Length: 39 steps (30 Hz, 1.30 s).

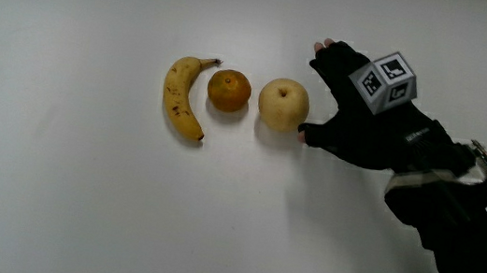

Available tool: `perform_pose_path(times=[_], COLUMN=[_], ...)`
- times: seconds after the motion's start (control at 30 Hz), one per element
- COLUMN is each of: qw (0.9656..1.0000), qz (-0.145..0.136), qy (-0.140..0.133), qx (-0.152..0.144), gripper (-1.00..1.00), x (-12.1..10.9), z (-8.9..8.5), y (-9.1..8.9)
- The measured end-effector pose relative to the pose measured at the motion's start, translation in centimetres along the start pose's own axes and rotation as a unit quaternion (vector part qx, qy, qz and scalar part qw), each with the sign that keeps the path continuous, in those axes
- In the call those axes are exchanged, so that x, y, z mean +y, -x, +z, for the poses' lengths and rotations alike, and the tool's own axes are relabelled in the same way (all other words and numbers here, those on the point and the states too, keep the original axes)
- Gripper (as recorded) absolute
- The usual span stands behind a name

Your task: Pick pear no leg

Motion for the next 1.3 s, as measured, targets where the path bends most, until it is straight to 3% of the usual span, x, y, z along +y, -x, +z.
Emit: perform_pose_path(times=[0.23, 0.37, 0.5, 0.67, 0.77, 0.87, 1.07, 1.3], qw=[0.9991, 0.9971, 0.9960, 0.9930, 0.9896, 0.9874, 0.9915, 0.9935], qz=[0.004, 0.031, 0.030, 0.031, 0.032, 0.036, 0.026, 0.022], qy=[0.031, 0.066, 0.074, 0.106, 0.122, 0.135, 0.113, 0.102], qx=[-0.030, -0.020, -0.038, -0.043, -0.069, -0.074, -0.059, -0.045], gripper=[0.00, 0.00, 0.00, 0.00, 0.00, 0.00, 0.40, 0.87], x=[3.0, 4.3, 5.1, 6.4, 6.9, 7.0, 7.1, 7.0], z=[-0.2, -0.2, -0.4, -2.0, -3.1, -3.7, -4.1, -4.2], y=[2.0, 3.3, 4.1, 5.0, 5.6, 6.0, 5.5, 5.2])
